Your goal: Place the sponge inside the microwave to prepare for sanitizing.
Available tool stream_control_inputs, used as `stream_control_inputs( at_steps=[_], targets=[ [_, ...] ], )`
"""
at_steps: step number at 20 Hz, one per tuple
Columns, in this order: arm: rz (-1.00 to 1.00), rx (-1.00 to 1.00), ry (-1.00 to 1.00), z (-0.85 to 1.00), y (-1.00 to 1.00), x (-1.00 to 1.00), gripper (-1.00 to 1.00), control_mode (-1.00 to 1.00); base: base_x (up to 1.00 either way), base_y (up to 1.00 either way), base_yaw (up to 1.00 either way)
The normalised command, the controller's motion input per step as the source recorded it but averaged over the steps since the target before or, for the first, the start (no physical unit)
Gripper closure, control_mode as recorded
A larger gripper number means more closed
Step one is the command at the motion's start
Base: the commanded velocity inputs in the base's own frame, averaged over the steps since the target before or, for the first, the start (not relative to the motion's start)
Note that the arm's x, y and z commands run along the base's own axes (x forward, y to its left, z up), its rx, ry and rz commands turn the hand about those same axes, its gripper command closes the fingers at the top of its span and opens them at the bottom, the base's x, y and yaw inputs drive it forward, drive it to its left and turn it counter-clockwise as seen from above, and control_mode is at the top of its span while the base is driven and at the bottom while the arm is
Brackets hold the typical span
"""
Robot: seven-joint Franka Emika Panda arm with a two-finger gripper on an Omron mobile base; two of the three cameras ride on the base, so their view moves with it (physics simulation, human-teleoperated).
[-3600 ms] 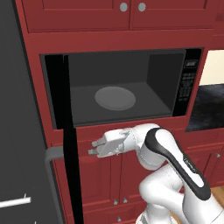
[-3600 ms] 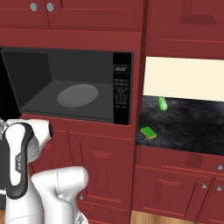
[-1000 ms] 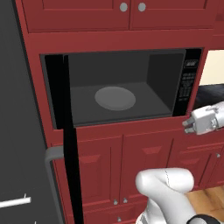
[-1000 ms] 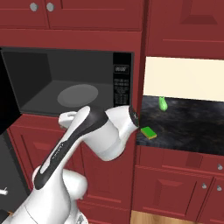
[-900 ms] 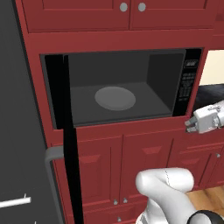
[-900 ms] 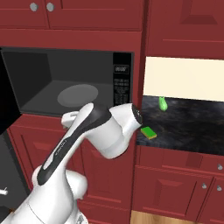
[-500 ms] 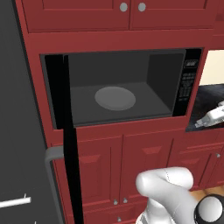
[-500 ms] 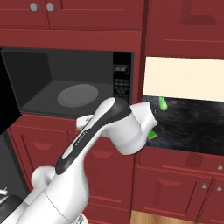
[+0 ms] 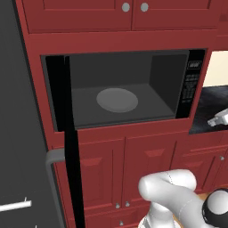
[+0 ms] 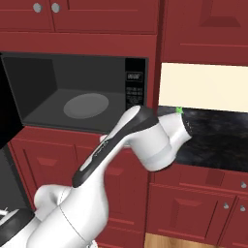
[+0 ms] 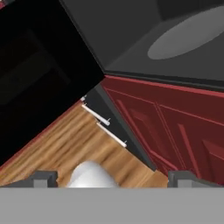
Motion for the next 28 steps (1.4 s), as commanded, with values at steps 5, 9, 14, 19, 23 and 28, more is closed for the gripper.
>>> stream_control_inputs(
  at_steps=[5, 9, 14, 19, 23, 28],
  targets=[
    [-0.07, -0.09, -0.03, -0.04, -0.40, 0.13, -1.00, -1.00, 0.00, 0.00, 0.00],
    [-0.13, -0.18, -0.02, -0.19, -0.35, 0.15, -1.00, -1.00, 0.00, 0.00, 0.00],
    [-0.08, -0.22, -0.03, -0.26, -0.32, 0.28, -1.00, -1.00, 0.00, 0.00, 0.00],
    [0.00, -0.17, 0.00, -0.22, -0.30, 0.41, -1.00, -1.00, 0.00, 0.00, 0.00],
    [0.00, -0.08, 0.08, -0.14, -0.29, 0.45, -1.00, -1.00, 0.00, 0.00, 0.00],
    [0.00, -0.01, 0.14, -0.15, -0.32, 0.42, -1.00, -1.00, 0.00, 0.00, 0.00]
  ],
)
